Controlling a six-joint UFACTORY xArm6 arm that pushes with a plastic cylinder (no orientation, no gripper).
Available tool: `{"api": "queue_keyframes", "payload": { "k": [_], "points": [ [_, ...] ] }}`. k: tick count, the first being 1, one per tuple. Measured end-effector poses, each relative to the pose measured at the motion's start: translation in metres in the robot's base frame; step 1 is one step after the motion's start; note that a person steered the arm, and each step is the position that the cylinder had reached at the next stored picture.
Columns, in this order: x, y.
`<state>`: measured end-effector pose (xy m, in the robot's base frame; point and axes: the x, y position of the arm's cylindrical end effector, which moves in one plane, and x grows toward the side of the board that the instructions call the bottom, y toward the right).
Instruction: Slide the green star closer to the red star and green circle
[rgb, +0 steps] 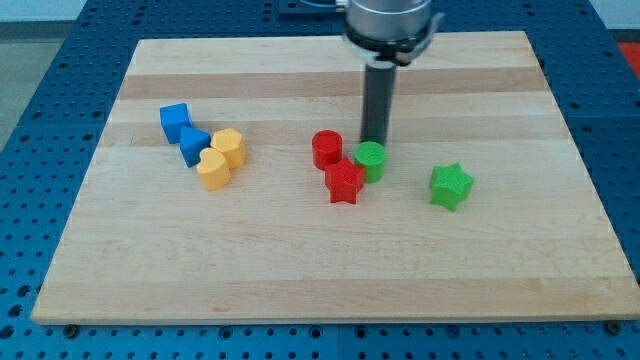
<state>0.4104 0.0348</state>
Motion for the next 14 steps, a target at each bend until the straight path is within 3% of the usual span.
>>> {"api": "queue_keyframes", "payload": {
  "k": [5, 9, 10, 11, 12, 14],
  "points": [
    [-0.009, -0.104],
    [-0.007, -0.053],
    [-0.022, -0.005],
    [-0.007, 0.071],
    [0.058, 0.117],
    [0.074, 0.109]
  ]
}}
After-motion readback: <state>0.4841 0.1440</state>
